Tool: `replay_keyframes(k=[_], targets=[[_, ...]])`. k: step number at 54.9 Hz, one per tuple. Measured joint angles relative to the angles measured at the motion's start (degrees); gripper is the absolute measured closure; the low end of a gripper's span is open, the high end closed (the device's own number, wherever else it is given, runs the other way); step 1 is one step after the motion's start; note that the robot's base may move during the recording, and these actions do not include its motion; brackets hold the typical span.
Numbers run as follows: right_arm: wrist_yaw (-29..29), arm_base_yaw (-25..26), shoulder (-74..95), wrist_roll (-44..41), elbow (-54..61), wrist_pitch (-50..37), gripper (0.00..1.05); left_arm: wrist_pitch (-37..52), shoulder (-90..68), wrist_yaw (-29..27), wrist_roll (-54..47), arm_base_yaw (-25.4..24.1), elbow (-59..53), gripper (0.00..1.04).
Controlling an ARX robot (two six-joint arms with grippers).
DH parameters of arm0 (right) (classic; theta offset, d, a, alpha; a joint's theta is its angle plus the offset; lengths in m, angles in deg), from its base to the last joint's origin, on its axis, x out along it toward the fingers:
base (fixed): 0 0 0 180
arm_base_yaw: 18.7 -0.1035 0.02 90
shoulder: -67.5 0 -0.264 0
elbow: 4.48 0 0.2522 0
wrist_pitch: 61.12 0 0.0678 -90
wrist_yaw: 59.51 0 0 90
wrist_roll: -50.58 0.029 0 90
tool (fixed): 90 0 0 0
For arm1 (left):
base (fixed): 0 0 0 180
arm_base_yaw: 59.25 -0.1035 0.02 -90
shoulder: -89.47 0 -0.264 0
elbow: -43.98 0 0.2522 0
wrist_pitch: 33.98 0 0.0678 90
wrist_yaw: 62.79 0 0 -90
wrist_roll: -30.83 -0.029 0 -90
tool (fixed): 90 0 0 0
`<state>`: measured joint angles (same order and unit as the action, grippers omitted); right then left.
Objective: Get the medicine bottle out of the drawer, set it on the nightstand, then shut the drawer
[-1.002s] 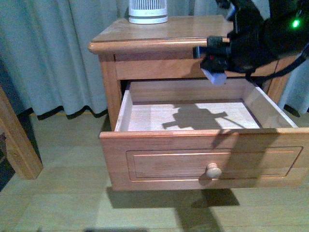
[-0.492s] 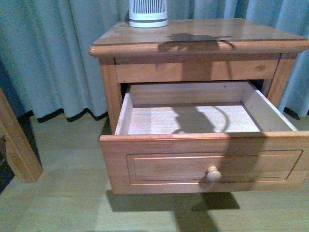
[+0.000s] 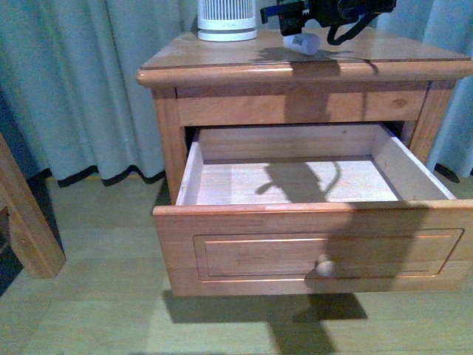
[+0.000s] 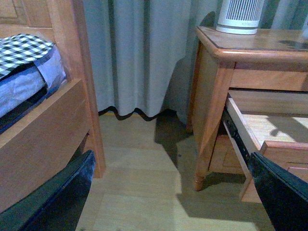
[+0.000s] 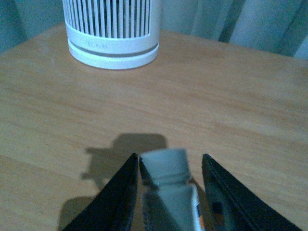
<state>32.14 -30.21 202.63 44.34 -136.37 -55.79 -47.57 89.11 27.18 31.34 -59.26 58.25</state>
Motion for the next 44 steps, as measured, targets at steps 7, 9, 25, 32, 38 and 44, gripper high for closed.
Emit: replay_keyframes(k=[7, 9, 25, 32, 38, 44], targets=[[-0.42, 0.00, -3.41, 0.48, 4.28, -3.43, 0.32, 0.00, 0.00, 0.00, -0.02, 0.00, 0.00, 0.06], [-0.68, 0.00, -5.33, 0.79, 6.45, -4.66, 0.25, 0.00, 0.00, 0.00, 0.00, 0.00, 0.00, 0.06], [-8.35, 0.28, -30.38, 7.10, 32.41, -14.27, 0.07, 0.00, 0.00, 0.00, -0.02, 0.00, 0.00, 0.06], [-11.30, 0.55, -43.65, 10.91, 50.05, -17.44, 0.09, 0.00, 0.00, 0.00, 0.00, 0.00, 0.00, 0.06], [-11.15, 1.05, -53.20, 13.66, 68.39, -18.69, 0.30, 0.00, 0.00, 0.00, -0.02, 0.00, 0.00, 0.06], [-10.23, 1.18, -58.93, 15.72, 82.20, -18.67, 0.49, 0.00, 0.00, 0.00, -0.02, 0.00, 0.00, 0.06]])
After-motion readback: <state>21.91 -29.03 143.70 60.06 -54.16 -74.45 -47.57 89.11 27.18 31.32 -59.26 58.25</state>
